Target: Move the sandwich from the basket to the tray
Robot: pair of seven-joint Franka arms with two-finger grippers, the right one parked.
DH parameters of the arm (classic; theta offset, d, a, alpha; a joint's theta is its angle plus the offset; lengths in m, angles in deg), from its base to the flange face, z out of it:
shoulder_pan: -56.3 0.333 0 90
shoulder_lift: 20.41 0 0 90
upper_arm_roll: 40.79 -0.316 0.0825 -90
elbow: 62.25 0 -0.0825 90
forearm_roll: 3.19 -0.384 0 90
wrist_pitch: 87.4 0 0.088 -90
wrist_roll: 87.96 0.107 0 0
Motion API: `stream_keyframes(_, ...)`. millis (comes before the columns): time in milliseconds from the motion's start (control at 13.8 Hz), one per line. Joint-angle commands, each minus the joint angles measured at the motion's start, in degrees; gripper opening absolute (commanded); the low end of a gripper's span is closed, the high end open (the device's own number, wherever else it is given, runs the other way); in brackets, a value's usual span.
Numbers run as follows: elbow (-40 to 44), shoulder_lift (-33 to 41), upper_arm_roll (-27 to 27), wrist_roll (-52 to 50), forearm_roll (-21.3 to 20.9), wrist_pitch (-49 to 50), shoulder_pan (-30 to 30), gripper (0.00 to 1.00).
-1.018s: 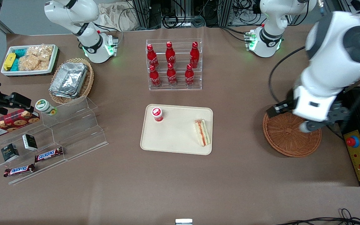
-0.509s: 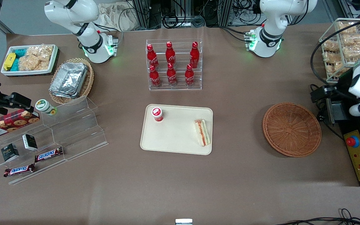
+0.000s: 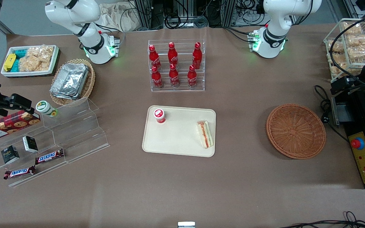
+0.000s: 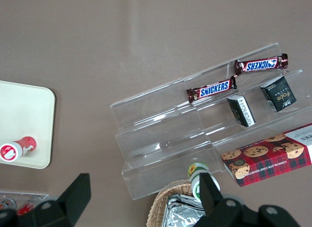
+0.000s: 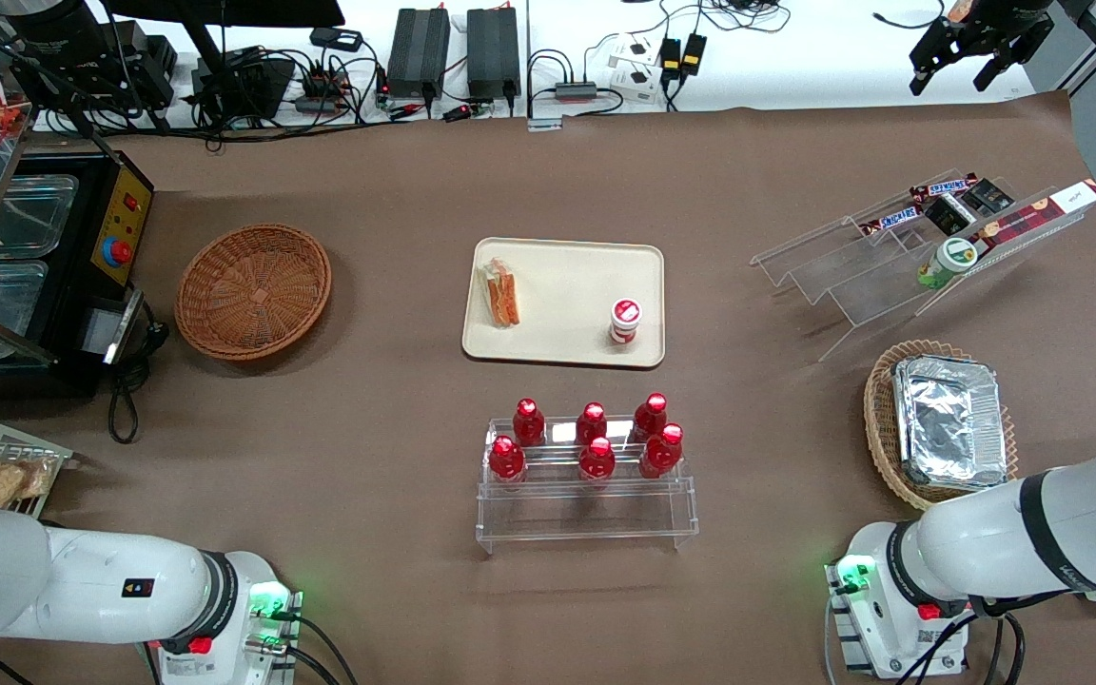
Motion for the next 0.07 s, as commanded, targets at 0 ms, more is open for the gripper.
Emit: stream_keyframes(0,-0.8,1.1,-0.8,1.3,-0.4,0.1,-1.0,1.00)
